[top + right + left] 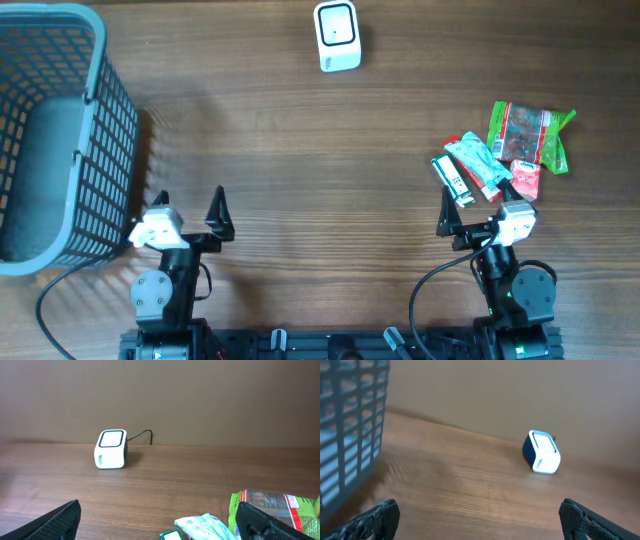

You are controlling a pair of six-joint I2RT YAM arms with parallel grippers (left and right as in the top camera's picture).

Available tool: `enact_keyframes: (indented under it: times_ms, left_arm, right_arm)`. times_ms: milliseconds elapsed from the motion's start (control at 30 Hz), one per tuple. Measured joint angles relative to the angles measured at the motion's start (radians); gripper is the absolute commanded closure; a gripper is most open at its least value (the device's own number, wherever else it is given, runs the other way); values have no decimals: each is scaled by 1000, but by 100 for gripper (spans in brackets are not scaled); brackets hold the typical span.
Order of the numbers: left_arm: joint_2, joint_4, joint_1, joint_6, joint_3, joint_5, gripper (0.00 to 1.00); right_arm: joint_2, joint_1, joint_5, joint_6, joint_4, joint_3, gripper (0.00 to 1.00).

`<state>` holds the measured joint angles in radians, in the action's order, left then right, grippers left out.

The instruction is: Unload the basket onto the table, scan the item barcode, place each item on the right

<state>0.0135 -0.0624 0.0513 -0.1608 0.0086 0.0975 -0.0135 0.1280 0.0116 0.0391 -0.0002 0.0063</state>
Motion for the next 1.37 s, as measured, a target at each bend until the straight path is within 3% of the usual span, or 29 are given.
enact_keyframes:
  times_ms: [267,1367]
  left_arm:
    - [0,2,0,126,0,17,0]
    - [0,2,0,141,0,21,0]
  right_arm:
    - [0,0,0,0,0,0,0]
    - [0,0,0,0,0,0,0]
